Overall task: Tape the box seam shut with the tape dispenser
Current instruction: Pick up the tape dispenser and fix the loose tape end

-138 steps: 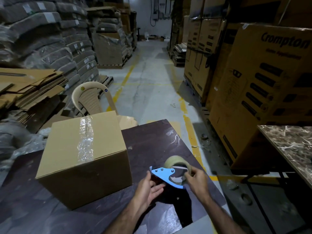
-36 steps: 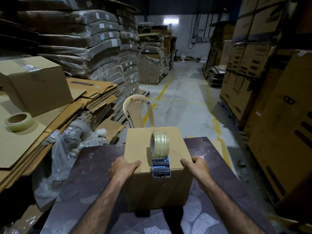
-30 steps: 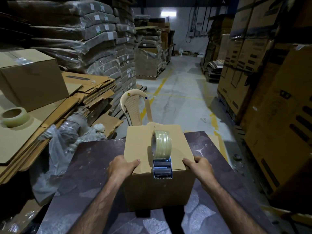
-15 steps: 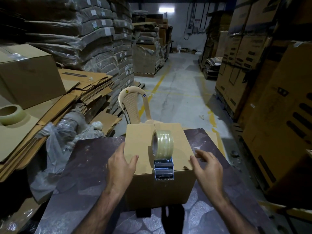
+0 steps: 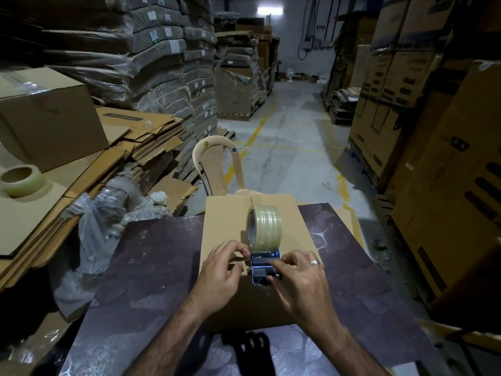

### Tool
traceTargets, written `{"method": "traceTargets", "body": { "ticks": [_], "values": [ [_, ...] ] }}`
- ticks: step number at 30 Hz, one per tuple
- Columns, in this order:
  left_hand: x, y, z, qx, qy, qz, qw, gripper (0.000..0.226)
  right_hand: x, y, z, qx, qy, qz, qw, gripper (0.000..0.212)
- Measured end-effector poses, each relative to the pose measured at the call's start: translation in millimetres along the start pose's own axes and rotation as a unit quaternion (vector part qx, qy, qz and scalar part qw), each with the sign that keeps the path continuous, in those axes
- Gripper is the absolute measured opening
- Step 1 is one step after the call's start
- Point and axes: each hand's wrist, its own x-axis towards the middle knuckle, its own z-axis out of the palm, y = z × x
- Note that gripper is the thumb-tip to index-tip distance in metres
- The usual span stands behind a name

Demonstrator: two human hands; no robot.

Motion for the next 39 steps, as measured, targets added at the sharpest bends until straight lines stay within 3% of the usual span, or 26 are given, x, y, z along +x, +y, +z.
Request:
{"method": "traceTargets", "body": {
  "ticks": [12,18,22,27,35,39],
  "values": [
    [26,0,0,-0.143,-0.022,-0.056,0.988,0.018,9,-5,2,0.002,0.016,-0.005,1.0,0.005],
    [39,-2,11,-0.13,-0.046,-0.062,0.989,0.039,7,-5,2,0.0,0.01,-0.003,1.0,0.005],
    [47,-13,16,-0.051,-0.065,-0.073,0.994,0.061,7,-5,3,0.008,0.017,-0.004,1.0,0.004],
    [50,-8,18,0.029,-0.047,-0.067,0.996,0.059,7,-5,2,0.014,0.015,-0.005,1.0,0.003],
    [47,-9,24,-0.019,-0.018,-0.071,0.997,0.038,7,-5,5,0.005,0.009,-0.011,1.0,0.004],
    [45,-7,23,-0.031,-0.014,-0.068,0.997,0.051,6,-4,8,0.007,0.002,-0.018,1.0,0.008]
  ]
}}
